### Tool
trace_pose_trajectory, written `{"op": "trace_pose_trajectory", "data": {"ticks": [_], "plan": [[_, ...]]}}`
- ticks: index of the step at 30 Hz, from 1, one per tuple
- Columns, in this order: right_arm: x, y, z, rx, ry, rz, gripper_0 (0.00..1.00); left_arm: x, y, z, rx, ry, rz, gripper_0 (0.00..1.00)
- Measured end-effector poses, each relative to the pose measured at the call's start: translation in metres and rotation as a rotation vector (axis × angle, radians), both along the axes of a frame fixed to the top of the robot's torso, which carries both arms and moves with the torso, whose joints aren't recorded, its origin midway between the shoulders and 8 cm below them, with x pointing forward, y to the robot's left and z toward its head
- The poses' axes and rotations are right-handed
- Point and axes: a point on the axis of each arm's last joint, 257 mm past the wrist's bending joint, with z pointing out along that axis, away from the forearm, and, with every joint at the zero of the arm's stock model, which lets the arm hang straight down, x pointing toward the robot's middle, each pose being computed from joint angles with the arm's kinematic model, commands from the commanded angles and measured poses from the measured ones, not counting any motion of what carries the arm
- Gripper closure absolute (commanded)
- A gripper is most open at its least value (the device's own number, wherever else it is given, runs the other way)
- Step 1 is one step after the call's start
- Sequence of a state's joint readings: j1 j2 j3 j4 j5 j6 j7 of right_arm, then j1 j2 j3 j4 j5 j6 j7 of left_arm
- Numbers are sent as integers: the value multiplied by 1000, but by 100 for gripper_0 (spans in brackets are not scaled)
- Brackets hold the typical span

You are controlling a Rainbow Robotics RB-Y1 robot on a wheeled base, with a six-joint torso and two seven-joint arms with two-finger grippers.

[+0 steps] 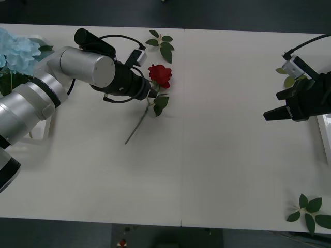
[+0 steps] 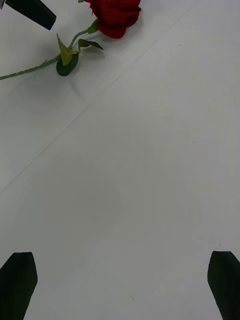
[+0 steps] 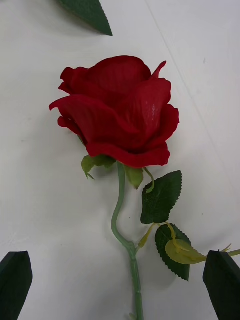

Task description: Put the red flowers into the right box and the blue flowers into the left box

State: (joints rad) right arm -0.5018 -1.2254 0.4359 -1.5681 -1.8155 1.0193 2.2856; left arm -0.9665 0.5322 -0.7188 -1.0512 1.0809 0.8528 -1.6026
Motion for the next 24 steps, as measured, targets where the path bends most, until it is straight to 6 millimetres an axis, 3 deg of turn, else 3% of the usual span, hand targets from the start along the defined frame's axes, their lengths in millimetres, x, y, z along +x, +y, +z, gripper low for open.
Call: {"op": "trace_pose_trajectory", "data": {"ticks": [5,13,24], "plan": [[0,0,0,0,0,0,0,0,3,-4,0,12,31,0],[0,0,0,0,0,0,0,-7,1,-27,72,3,-6,0],[0,-1,0,0,0,-2,0,9,-29,-29,75,-37,4,0]]}}
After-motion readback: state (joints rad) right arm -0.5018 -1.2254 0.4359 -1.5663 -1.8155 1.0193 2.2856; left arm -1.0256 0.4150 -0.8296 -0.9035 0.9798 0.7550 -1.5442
